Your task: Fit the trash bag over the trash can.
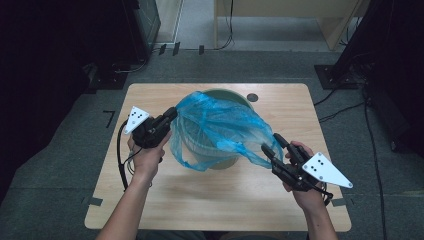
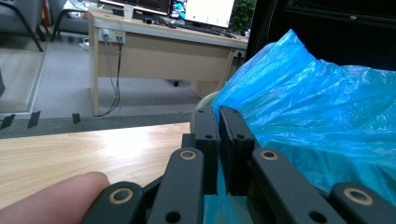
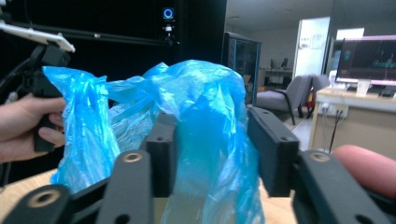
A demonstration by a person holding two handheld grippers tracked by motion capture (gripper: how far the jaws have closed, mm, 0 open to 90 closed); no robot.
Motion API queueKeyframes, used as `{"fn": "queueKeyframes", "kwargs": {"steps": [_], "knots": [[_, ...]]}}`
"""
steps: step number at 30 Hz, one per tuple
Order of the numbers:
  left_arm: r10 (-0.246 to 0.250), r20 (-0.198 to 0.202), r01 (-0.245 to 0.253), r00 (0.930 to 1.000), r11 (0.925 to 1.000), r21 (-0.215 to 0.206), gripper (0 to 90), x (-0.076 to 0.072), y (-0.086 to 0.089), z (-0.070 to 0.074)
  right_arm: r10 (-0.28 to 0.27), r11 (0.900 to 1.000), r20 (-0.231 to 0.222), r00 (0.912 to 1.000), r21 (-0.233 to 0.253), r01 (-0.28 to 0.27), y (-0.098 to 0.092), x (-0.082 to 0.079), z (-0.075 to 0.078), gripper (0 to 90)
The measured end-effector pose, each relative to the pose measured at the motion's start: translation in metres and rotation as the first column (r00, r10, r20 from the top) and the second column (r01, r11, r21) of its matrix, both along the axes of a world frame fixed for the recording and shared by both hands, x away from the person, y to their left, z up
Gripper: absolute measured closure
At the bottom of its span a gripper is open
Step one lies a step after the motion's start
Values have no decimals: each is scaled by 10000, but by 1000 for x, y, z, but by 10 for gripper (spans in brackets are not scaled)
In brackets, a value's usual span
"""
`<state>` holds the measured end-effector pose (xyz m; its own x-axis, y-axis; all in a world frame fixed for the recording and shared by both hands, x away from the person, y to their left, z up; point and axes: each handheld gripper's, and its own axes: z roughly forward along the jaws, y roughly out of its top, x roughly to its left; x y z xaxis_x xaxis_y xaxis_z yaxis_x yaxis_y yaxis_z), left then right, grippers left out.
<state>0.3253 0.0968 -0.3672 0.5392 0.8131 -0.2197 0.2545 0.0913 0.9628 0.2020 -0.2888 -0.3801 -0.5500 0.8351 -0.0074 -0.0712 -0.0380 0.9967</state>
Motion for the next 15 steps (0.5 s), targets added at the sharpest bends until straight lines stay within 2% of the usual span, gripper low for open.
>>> {"fn": "queueKeyframes", "kwargs": {"steps": [2, 4, 5, 7, 9, 11, 12, 15], "knots": [[-19, -25, 19, 10000, 10000, 26, 860, 2, 1, 0, -93, 9999, 46, 9999, 142, 93, 1, 2, 3, 766], [4, -107, -3, 9999, 9999, 101, 858, 5, 2, 0, 12, 9987, -221, 9998, 517, 0, 1, 8, 6, 811], [13, -188, -11, 9998, 9999, 103, 857, 7, 2, -1, -49, 9981, -478, 9988, 609, 78, 2, 13, 6, 821], [0, -352, 3, 9994, 10000, 76, 852, 13, 4, -3, -503, 9961, -1177, 9918, 657, 583, 5, 28, 4, 851], [28, -587, -32, 9983, 10000, -65, 848, 20, 7, -7, -780, 9905, -1941, 9779, 966, 982, 5, 46, -4, 875], [150, -850, -173, 9963, 9995, -256, 850, 28, 11, -11, -793, 9843, -2710, 9593, 1312, 1185, 5, 64, -13, 885], [167, -1086, -216, 9939, 9988, -445, 852, 34, 12, -14, -805, 9842, -2924, 9529, 1279, 1224, 6, 70, -16, 889], [285, -1449, -344, 9890, 9987, -387, 855, 47, 10, -21, -965, 9831, -3797, 9200, 1083, 1478, 11, 97, -27, 891]]}}
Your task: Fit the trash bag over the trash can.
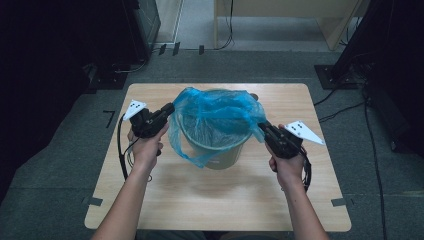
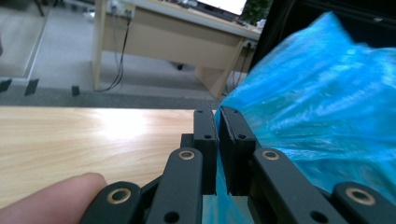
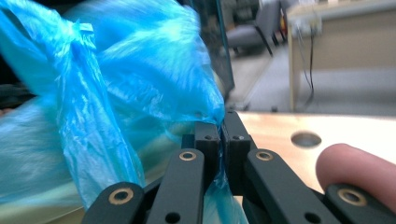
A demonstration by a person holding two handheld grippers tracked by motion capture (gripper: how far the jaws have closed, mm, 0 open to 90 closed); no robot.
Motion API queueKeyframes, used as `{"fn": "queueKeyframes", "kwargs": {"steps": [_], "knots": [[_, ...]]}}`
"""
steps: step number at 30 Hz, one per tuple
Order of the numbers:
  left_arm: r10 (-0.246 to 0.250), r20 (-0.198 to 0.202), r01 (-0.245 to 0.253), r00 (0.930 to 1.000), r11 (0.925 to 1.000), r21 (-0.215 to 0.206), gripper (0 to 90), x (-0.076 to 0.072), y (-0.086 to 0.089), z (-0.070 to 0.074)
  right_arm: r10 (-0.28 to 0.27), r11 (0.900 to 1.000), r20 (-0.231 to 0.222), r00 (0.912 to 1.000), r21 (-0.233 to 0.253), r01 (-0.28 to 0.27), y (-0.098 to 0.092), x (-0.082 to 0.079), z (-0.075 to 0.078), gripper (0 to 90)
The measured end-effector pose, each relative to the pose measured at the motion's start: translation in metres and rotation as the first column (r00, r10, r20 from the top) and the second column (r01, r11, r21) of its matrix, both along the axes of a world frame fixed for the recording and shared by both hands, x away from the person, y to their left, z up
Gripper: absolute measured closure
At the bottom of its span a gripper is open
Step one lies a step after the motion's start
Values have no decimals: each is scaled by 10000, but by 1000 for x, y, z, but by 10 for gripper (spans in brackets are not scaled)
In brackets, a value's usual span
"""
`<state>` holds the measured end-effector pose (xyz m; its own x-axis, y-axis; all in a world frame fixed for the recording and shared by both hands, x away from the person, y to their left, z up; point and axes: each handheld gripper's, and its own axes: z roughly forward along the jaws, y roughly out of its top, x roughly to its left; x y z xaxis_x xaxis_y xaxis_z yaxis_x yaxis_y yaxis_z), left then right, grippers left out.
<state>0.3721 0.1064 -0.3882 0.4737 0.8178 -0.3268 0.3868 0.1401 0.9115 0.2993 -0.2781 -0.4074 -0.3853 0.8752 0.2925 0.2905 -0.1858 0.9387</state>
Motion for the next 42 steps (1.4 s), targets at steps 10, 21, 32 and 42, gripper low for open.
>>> {"fn": "queueKeyframes", "kwargs": {"steps": [10, 21, 32, 42], "knots": [[-599, -1614, 707, 9851, 9956, 622, 900, 21, -23, -39, -102, 9990, -2533, 9673, -456, -14, 22, 37, -48, 900], [-1273, -1386, 1306, 9821, 9913, 146, 900, -9, -22, -52, 732, 9970, -2167, 9735, -68, -765, 19, -4, -65, 900], [-629, -940, 626, 9936, 9980, -57, 685, -42, 5, -52, 1152, 9902, -1617, 9801, -602, -1263, 26, -45, -62, 814], [173, 537, -101, 9984, 9912, -1320, 424, -94, 28, -16, 500, 9945, -384, 9980, -906, -533, 3, -70, -38, 454]]}}
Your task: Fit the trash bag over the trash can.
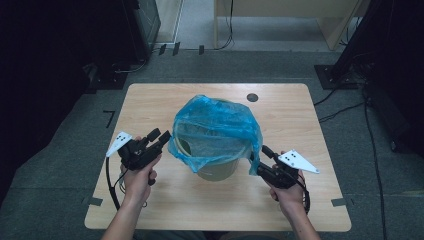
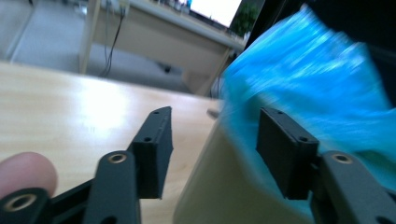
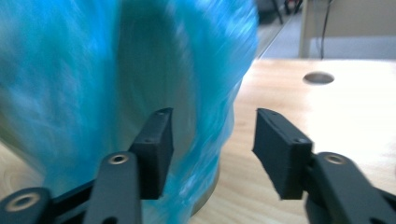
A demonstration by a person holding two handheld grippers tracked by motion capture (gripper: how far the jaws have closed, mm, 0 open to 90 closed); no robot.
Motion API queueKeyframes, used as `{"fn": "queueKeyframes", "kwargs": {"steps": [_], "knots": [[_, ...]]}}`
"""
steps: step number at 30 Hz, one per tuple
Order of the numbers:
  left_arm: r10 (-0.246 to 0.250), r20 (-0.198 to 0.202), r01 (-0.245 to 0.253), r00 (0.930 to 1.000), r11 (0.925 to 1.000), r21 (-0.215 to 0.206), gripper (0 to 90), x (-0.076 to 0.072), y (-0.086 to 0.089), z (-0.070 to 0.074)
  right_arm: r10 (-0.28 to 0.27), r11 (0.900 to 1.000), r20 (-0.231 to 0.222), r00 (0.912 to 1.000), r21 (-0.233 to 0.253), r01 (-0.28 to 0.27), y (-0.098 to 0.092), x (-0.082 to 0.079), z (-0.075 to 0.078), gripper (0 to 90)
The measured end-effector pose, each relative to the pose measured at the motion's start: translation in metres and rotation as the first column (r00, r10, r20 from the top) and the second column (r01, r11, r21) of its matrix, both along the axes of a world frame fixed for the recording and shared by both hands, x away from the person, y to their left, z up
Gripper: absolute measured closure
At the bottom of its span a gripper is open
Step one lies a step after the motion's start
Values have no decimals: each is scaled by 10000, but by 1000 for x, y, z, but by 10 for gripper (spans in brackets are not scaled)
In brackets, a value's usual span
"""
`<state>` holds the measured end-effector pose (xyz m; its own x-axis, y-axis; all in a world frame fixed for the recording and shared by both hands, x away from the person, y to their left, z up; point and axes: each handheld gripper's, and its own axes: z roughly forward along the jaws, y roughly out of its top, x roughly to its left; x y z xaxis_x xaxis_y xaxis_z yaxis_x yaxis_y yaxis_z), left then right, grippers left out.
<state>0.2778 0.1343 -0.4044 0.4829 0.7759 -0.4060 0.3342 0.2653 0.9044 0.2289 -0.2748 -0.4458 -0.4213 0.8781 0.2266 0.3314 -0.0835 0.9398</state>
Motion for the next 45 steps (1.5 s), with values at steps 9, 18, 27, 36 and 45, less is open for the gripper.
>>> {"fn": "queueKeyframes", "kwargs": {"steps": [9, 18, 27, 36, 45], "knots": [[47, 458, -74, 9989, 9982, 588, 281, -38, -21, 17, -688, 9971, 1184, 9906, 394, 645, -11, -14, 29, 356], [-294, -100, 303, 9995, 9944, 1015, 201, -48, -28, 9, 341, 9985, 2499, 9677, 340, -440, 17, -28, 66, 289], [-1413, -459, 1471, 9889, 9748, 1677, 535, -48, -28, -15, 799, 9901, 2672, 9603, -1327, -454, 51, -20, 65, 716], [-1418, -1512, 1701, 9783, 9660, 1947, 862, -28, -28, -40, -108, 9978, 2335, 9723, -618, 260, 44, -3, 67, 883], [-972, -1981, 1305, 9753, 9780, 1625, 439, -14, -28, -55, -551, 9969, 2332, 9709, -422, 667, 39, 9, 66, 882]]}}
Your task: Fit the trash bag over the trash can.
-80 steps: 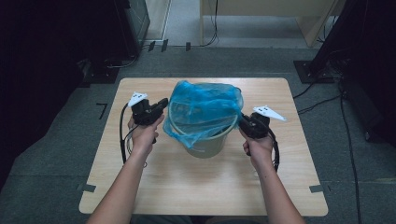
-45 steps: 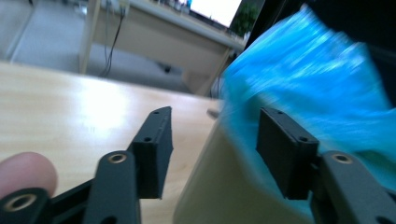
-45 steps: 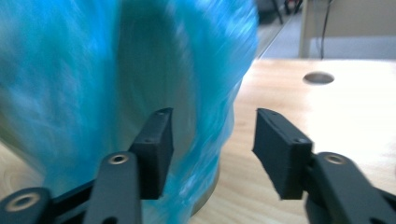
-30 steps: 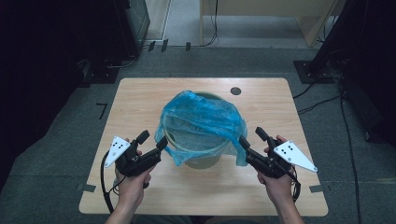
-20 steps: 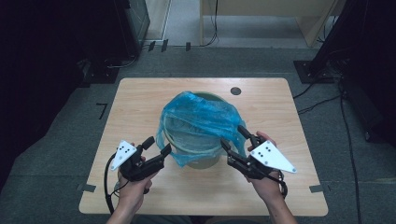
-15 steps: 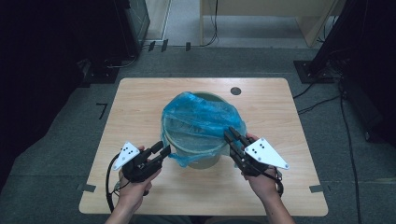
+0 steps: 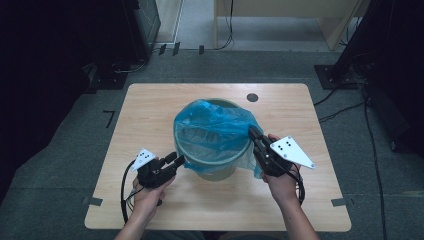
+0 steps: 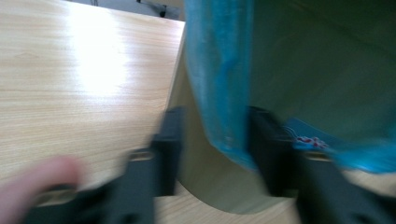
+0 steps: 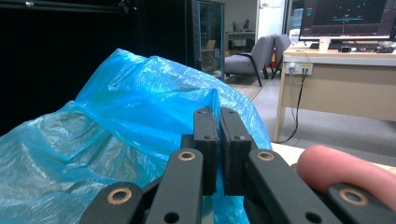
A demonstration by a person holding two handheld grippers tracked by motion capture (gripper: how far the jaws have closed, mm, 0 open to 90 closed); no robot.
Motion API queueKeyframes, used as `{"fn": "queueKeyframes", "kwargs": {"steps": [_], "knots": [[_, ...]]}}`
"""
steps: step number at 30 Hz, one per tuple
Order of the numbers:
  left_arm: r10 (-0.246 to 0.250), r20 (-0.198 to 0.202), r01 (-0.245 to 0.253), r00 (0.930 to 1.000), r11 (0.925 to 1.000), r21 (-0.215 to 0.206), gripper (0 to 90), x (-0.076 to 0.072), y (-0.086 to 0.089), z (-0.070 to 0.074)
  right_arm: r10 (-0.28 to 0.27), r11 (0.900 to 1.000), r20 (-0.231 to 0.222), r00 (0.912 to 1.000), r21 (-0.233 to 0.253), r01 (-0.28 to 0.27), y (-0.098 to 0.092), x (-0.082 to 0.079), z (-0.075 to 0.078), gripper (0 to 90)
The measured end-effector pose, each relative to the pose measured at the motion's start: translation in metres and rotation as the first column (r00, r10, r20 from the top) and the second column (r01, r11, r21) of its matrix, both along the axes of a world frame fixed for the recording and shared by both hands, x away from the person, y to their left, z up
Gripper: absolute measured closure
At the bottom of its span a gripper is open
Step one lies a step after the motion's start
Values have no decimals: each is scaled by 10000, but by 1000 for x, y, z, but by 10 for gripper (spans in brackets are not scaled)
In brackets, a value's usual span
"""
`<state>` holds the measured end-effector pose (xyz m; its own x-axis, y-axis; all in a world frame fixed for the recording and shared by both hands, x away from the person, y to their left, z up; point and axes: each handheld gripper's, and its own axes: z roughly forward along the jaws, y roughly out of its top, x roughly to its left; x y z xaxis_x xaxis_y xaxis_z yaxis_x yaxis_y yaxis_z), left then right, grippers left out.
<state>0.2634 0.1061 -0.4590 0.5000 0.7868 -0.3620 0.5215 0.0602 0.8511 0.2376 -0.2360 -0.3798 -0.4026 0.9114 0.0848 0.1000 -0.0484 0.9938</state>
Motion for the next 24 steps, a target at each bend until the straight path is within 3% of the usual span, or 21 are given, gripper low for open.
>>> {"fn": "queueKeyframes", "kwargs": {"steps": [2, 3, 4, 7, 9, 11, 15, 19, 21, 24], "knots": [[324, -422, -316, 9986, 9993, 193, 260, 5, 0, -1, 56, 10000, -28, 10000, 40, -56, 0, 1, -1, 882], [261, -494, -260, 9984, 9997, 43, 256, 7, 0, -2, 79, 10000, -9, 10000, 45, -79, 0, 2, -1, 882], [207, -385, -207, 9990, 9998, 18, 322, 7, 1, -2, 88, 9999, -4, 10000, 65, -88, 0, 3, -1, 882], [-159, -36, 159, 9999, 9999, -41, 652, 7, 0, -4, 49, 9999, -7, 10000, 123, -49, -1, 4, -1, 882], [-85, 107, 81, 9999, 9992, 384, 799, 8, -2, -5, -13, 9998, 2, 10000, 202, 13, -3, 6, 0, 881], [20, 51, -24, 10000, 9972, 748, 884, 11, -1, -6, -139, 9996, 21, 9999, 237, 138, -6, 8, 2, 881], [706, -138, -676, 9974, 9853, 1570, 900, 29, 6, -8, -481, 9973, -48, 9988, 559, 483, -15, 19, 12, 883], [1420, 146, -1413, 9898, 9601, 2413, 899, 50, 11, -3, -909, 9954, -507, 9946, 265, 923, -19, 41, 17, 891], [1598, 100, -1578, 9871, 9606, 2289, 896, 58, 12, 0, -1127, 9935, -731, 9909, 87, 1137, -19, 52, 14, 895], [1347, 327, -1383, 9903, 9767, 1639, 831, 59, 11, 9, -1100, 9935, -766, 9910, 217, 1120, -19, 55, 10, 889]]}}
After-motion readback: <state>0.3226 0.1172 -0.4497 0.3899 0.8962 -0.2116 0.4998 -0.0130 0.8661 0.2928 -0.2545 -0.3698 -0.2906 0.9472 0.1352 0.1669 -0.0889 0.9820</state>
